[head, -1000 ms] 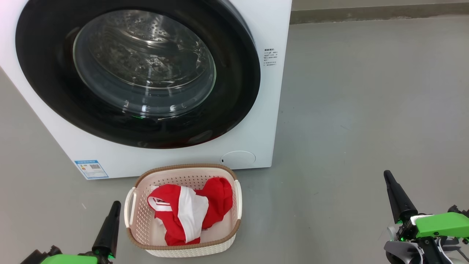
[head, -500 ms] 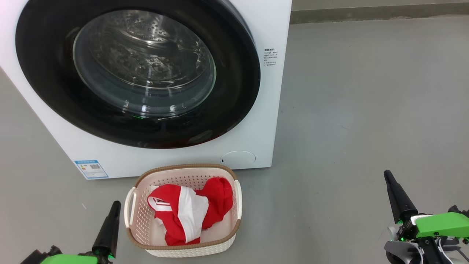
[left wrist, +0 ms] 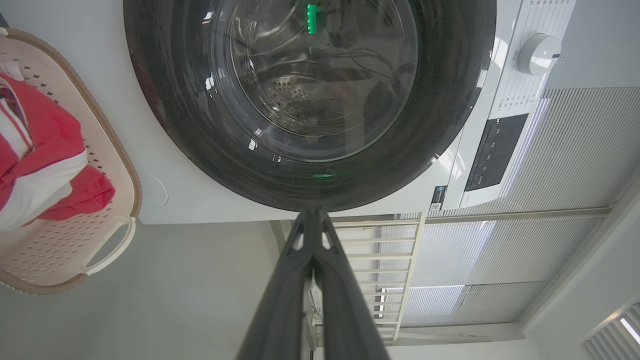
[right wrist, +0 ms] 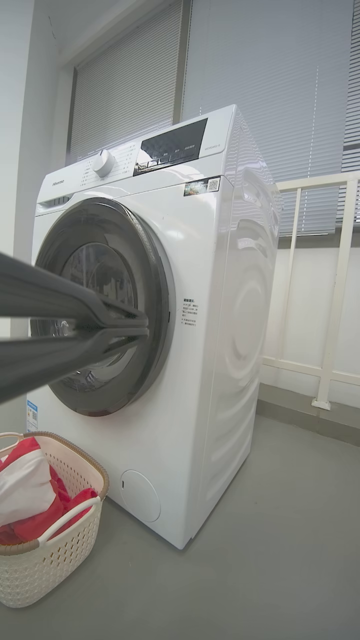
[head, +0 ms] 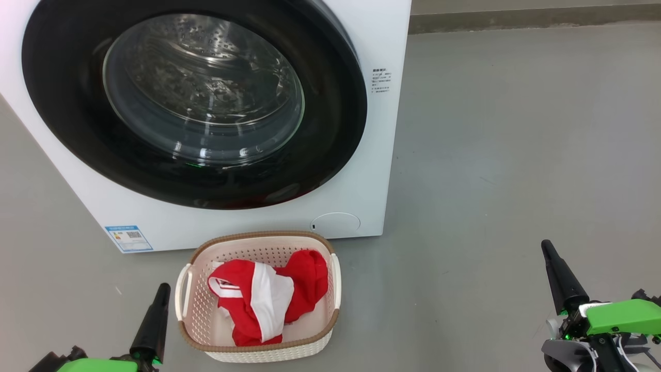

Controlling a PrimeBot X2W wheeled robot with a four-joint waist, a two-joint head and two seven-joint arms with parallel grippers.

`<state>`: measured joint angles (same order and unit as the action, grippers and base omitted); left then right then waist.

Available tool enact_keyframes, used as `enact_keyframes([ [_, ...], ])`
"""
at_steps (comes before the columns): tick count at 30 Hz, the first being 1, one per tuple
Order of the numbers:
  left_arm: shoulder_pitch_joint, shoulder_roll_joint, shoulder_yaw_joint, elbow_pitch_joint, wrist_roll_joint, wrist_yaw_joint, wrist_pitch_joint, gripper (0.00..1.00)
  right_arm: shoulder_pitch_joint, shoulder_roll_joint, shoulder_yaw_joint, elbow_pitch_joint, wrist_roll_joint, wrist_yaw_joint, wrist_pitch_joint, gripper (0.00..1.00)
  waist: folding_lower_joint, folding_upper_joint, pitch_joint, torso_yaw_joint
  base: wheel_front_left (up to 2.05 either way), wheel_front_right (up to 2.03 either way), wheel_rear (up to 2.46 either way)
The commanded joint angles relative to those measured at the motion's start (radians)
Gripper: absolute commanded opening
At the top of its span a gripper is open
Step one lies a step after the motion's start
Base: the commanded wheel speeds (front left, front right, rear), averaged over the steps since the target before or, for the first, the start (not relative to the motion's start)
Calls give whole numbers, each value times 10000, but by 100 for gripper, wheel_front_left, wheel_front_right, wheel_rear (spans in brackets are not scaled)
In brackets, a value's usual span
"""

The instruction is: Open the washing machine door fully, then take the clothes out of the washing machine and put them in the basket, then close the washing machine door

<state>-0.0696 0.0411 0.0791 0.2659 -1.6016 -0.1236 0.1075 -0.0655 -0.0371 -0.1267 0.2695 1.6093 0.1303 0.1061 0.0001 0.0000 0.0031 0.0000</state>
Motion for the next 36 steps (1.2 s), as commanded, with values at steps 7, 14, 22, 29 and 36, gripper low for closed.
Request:
enact_keyframes([
  [7, -385, 91, 348, -206, -69, -71, 59, 0, -422, -148, 142, -248, 4, 4, 60, 0, -1, 0, 0, 0, 0, 0, 0],
  [14, -385, 91, 348, -206, -69, -71, 58, 0, -423, -147, 140, -248, 2, 4, 62, 0, -1, 0, 0, 0, 0, 0, 0],
  [22, -385, 91, 348, -206, -70, -71, 58, 0, -423, -145, 137, -248, 0, 4, 64, 0, -1, 0, 0, 0, 0, 0, 0],
  [29, -385, 91, 348, -206, -70, -71, 58, 0, -423, -143, 135, -248, -2, 4, 66, 0, -1, 0, 0, 0, 0, 0, 0],
  [36, -385, 91, 347, -206, -70, -71, 58, 0, -423, -142, 133, -248, -4, 4, 67, 0, -1, 0, 0, 0, 0, 0, 0],
])
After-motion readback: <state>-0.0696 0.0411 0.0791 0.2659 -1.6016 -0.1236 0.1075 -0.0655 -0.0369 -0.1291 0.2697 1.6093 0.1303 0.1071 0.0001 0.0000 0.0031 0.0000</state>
